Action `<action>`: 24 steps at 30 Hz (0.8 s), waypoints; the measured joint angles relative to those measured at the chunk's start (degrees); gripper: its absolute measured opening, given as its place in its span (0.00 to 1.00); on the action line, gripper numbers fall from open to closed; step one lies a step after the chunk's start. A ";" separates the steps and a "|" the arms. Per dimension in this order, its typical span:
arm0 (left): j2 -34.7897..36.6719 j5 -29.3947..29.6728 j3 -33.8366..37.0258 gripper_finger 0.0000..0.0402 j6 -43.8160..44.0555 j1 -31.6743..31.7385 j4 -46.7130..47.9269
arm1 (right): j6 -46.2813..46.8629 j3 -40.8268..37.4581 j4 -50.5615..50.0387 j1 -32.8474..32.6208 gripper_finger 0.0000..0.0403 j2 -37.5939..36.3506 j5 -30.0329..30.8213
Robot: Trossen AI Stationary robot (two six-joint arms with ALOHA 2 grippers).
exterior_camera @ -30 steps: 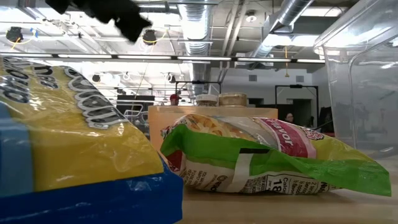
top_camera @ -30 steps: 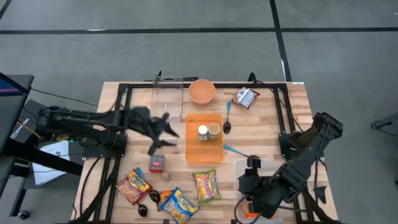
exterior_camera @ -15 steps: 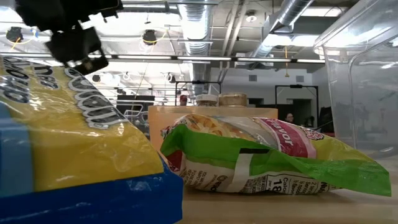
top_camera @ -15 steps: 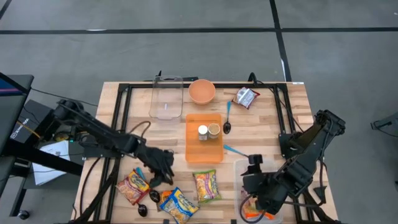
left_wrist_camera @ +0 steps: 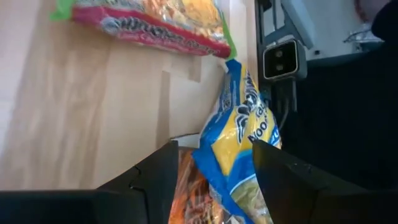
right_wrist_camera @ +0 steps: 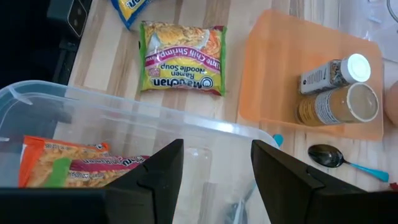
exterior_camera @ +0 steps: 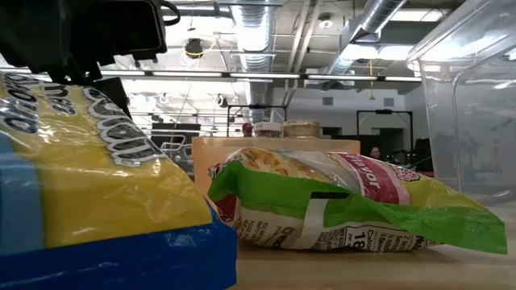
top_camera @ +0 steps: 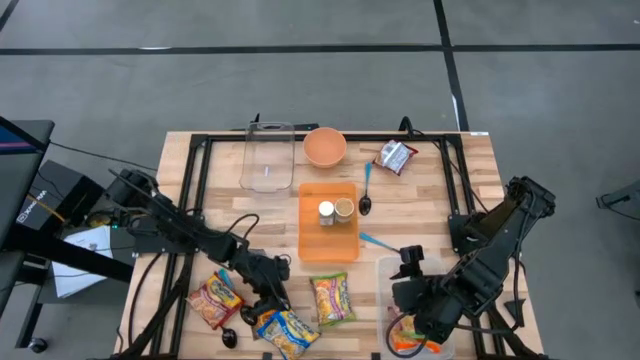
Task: Pick & Place Food Item
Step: Put the blue noodle pack into the transparent container
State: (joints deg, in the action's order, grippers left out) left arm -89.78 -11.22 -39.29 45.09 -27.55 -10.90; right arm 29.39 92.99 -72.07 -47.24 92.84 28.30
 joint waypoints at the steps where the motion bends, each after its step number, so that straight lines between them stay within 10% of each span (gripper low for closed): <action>1: -0.55 -0.64 0.00 0.51 0.01 0.00 -0.61 | 0.02 0.00 0.00 0.00 0.46 0.00 0.00; 24: -1.60 -5.09 0.00 0.32 -5.21 -0.11 -3.07 | 3.13 0.00 1.44 0.02 0.46 0.02 -0.09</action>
State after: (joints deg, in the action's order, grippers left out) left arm -91.37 -16.31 -39.29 39.88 -27.66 -13.97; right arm 32.52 92.99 -70.63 -47.22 92.86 28.21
